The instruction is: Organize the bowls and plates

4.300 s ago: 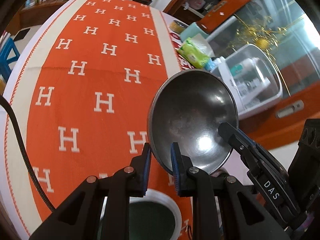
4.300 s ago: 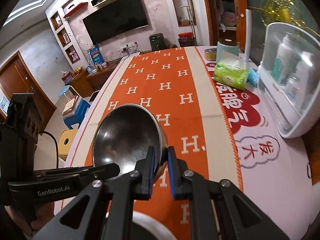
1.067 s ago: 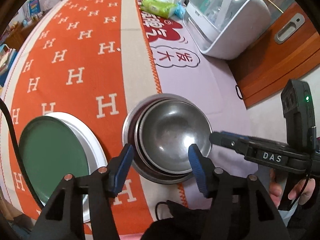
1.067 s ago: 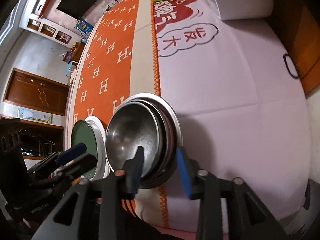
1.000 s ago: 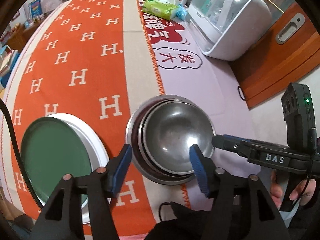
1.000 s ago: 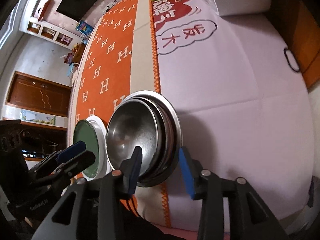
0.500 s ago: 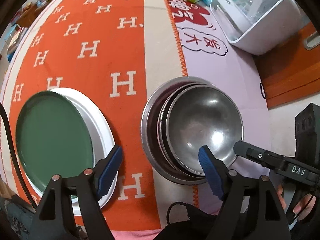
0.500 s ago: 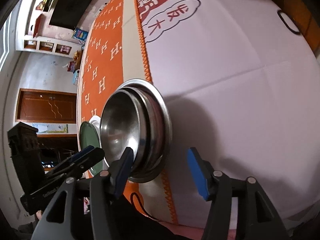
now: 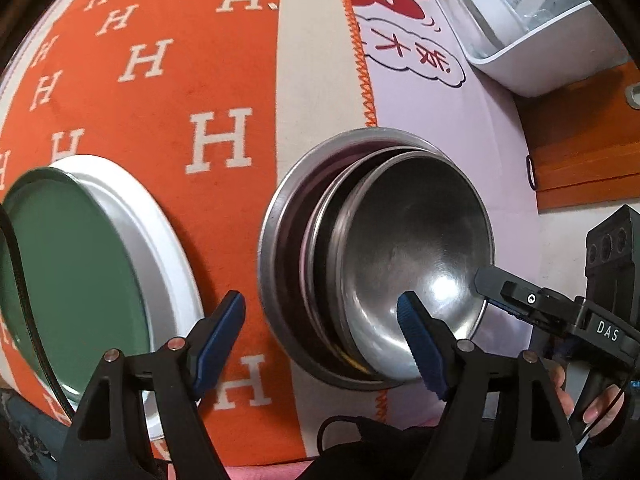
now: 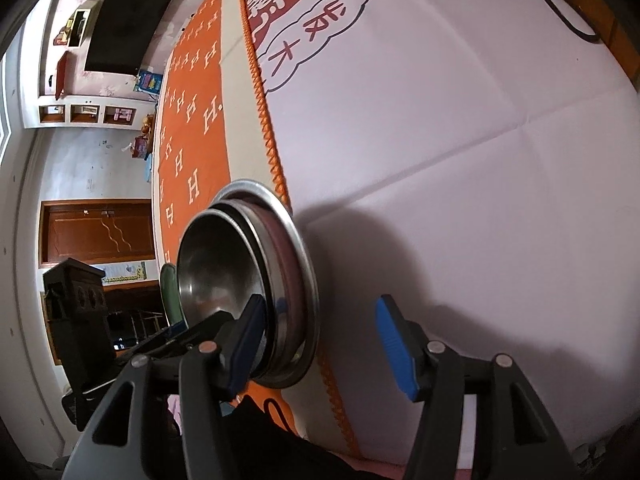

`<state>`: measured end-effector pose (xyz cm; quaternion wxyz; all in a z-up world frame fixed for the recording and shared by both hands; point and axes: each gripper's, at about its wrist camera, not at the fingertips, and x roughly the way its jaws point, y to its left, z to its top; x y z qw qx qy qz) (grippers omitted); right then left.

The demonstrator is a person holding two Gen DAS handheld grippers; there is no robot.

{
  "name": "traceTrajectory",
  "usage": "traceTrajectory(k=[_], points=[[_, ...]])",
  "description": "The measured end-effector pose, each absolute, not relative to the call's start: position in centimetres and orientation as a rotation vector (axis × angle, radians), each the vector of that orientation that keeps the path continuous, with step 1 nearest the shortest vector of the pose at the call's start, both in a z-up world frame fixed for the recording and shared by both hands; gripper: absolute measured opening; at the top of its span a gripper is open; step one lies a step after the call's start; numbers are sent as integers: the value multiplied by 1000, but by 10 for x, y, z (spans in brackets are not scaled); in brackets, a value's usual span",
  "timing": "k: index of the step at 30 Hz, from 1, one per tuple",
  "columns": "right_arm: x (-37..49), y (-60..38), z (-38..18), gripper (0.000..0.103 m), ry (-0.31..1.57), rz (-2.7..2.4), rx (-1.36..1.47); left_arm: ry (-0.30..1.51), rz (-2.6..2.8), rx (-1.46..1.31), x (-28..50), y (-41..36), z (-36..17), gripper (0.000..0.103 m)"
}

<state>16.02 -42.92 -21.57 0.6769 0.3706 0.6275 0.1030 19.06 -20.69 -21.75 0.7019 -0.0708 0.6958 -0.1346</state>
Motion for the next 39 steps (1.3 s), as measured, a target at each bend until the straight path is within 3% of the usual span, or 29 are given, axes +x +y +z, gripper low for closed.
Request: traceTrajectory(k=[11,20,31,39], points=[[174,-428,-227,56,1461,233,818,1609,-348,-197,203,-213,-235,72],[185,-421,-231,39,1479,259,793,1638,-387,-272,209,-216,-246,58],[191,-415,-229,25,1474,295,772,1633,-385,-300,210,-209,-249,56],[185,-412,-226,24,1471,291,756,1633,-378,-276,204,-210,-244,54]])
